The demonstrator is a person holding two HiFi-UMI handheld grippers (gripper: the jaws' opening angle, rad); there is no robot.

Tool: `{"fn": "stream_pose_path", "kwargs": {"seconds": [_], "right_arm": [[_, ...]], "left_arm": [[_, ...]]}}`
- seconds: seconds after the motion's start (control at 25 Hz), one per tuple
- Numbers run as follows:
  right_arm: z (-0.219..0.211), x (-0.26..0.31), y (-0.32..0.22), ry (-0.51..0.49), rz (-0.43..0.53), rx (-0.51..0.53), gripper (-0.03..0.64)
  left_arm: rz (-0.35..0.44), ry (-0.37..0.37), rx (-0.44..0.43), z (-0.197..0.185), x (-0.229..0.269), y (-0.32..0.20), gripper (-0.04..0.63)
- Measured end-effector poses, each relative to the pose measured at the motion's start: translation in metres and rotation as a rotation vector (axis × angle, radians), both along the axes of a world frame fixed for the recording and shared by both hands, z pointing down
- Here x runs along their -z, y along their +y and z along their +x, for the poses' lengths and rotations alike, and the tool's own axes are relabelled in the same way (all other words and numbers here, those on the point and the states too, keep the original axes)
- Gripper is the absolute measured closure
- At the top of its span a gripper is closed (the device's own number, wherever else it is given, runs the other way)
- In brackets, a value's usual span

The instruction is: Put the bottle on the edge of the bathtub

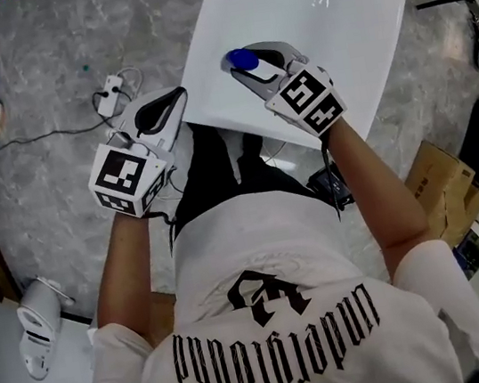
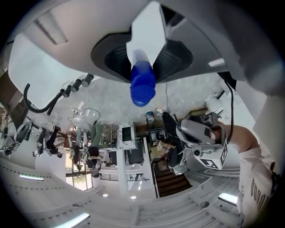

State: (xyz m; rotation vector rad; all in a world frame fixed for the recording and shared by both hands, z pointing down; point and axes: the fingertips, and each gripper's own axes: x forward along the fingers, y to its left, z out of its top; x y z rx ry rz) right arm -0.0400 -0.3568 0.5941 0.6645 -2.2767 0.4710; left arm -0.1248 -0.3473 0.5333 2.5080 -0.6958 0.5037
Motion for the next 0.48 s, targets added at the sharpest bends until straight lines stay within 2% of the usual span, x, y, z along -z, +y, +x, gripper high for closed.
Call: {"fn": "stream_pose_path", "kwargs": {"seconds": [0.16,0.28,0.48], "right_arm": [[-0.01,-0.035,-0.01,0.02,-0.009,0.012,0.466],[-0.023,-0.06,-0.021,0.034,0.002,0.023,0.466],[-0.029,-0.102,-0.03,0.059,-0.026,0.035,0.466]], "left_arm": [[-0.044,-0.007,-0.022,-0.006,-0.036,-0.007,0.589],[-0.05,-0.04,-0.036,-0.017,-0.061,-0.019,0.589],[-0.073,-0.052,-0.021,-0.02,-0.09,-0.036,0.589]]}}
